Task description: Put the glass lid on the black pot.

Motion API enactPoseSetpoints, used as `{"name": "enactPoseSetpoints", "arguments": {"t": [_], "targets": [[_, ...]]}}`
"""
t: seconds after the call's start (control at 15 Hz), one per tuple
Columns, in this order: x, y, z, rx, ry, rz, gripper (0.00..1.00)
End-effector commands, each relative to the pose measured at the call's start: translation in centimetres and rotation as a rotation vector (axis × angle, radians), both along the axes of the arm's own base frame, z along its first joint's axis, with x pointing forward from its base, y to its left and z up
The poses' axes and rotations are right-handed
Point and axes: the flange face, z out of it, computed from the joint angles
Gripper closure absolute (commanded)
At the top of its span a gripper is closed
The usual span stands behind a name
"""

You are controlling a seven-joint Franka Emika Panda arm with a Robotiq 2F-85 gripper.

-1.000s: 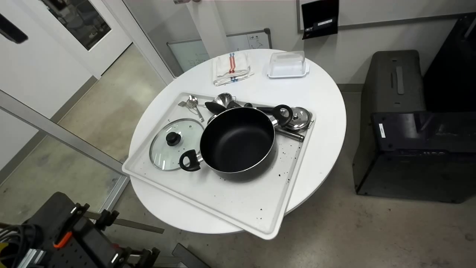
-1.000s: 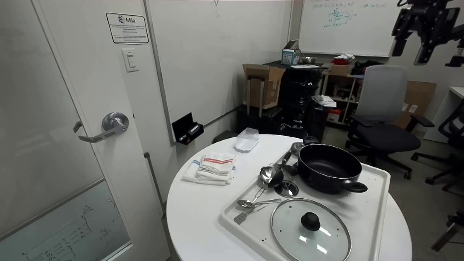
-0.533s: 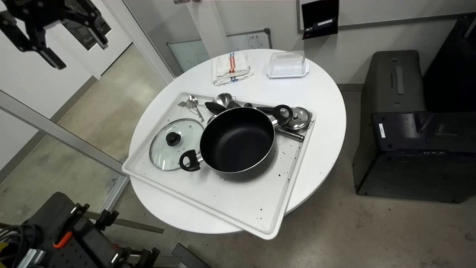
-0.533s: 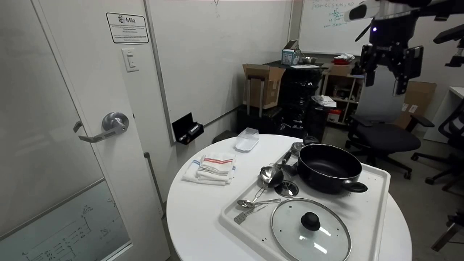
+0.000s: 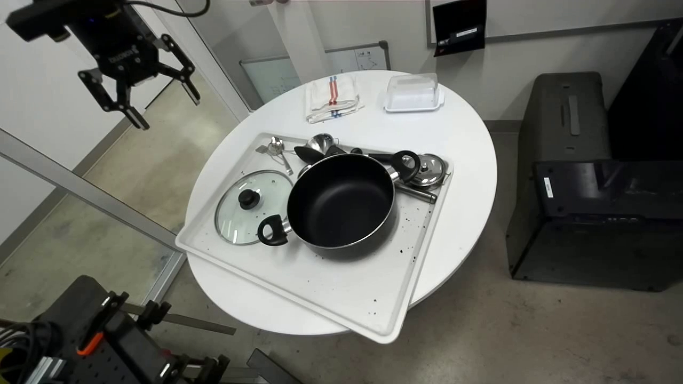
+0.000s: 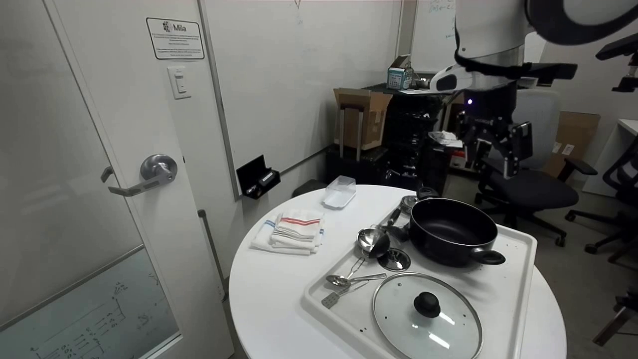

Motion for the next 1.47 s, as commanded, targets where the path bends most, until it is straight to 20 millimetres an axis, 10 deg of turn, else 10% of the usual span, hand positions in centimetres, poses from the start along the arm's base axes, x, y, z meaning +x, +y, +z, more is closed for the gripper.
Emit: {"name": "enactPoseSetpoints", "arguments": {"t": [0.0,0.6,1.4], "targets": [[3.1,1.5,-4.2,-0.025,0.021,0.077,0.0],[6.4,5.7,-15.6,-0.052,0.058,0.231,0.0],[5.5,8.7,-27.5,-0.087,0.124,0.403,0.0]]}}
